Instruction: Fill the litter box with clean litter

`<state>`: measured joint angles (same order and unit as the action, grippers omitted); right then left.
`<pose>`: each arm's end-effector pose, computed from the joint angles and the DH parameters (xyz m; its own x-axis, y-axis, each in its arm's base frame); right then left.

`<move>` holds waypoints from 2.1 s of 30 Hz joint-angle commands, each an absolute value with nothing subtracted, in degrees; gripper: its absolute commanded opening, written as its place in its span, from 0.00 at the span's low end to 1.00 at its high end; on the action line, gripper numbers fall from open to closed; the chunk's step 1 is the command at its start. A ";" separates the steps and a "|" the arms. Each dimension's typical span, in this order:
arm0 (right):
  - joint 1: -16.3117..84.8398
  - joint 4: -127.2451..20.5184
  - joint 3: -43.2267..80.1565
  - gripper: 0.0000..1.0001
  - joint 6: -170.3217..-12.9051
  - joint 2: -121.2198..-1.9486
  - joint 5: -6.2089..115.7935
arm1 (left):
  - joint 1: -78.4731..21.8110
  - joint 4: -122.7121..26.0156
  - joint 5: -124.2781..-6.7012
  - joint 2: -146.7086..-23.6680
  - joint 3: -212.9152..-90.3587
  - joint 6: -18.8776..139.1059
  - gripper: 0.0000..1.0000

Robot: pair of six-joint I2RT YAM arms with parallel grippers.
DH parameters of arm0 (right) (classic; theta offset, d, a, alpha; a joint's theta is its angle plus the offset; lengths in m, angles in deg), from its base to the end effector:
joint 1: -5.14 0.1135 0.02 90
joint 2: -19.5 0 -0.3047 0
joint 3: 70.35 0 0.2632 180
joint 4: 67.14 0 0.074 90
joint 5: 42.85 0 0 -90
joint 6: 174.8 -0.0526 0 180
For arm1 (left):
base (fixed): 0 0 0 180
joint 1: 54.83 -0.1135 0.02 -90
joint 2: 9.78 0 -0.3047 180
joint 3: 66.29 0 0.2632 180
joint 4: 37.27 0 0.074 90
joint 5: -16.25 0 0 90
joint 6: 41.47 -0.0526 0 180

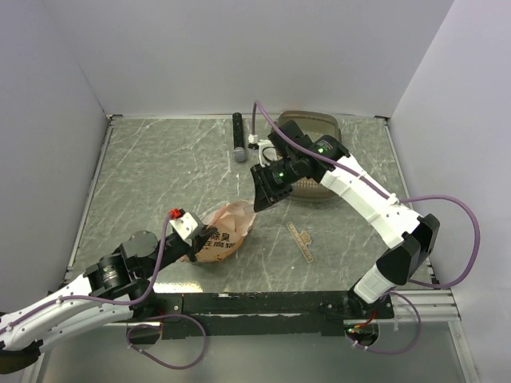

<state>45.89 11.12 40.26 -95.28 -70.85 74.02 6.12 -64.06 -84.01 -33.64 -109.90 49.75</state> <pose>0.2366 0.2353 0.4068 -0.7707 -0.4499 -0.4514 -0.6341 0.6115 0.4733 0.0635 -0.0950 0.3103 -0.0760 0.0937 -0.9927 0.7729 0.6345 0.0007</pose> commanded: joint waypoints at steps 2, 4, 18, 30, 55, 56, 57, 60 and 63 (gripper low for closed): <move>46.01 3.36 41.09 0.01 -101.93 -70.24 66.93 | 6.25 -61.09 -81.75 -33.51 -111.55 50.64 0.01; 45.92 2.56 41.18 0.04 -102.90 -70.41 66.23 | 6.25 -61.17 -81.75 -33.42 -111.55 50.64 0.01; 45.65 -4.48 38.63 0.00 -108.88 -70.41 64.38 | 6.25 -61.35 -82.10 -33.07 -111.72 50.82 0.01; 45.22 7.47 49.78 0.00 -101.33 -74.37 68.94 | 6.25 -61.35 -81.49 -32.90 -111.64 50.64 0.01; 46.71 -8.06 28.54 0.00 -101.75 -77.54 87.05 | 6.34 -61.09 -78.58 -34.39 -111.37 50.38 0.01; 46.97 -12.26 24.87 0.00 -102.72 -77.19 87.92 | 6.34 -61.00 -78.67 -34.48 -111.37 50.38 0.01; 47.06 -15.00 22.92 0.00 -104.47 -76.49 88.45 | 6.34 -61.09 -78.76 -34.57 -111.29 50.38 0.01; 47.06 -25.25 15.18 0.00 -108.86 -75.25 91.00 | 6.34 -61.17 -78.85 -35.09 -111.37 50.47 0.01; 47.15 -32.31 10.08 0.00 -111.77 -74.90 92.50 | 6.43 -61.26 -79.02 -35.88 -111.37 50.47 0.01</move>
<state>46.04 -19.28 16.54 -106.51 -76.20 91.47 6.10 -64.28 -79.62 -34.86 -109.90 49.77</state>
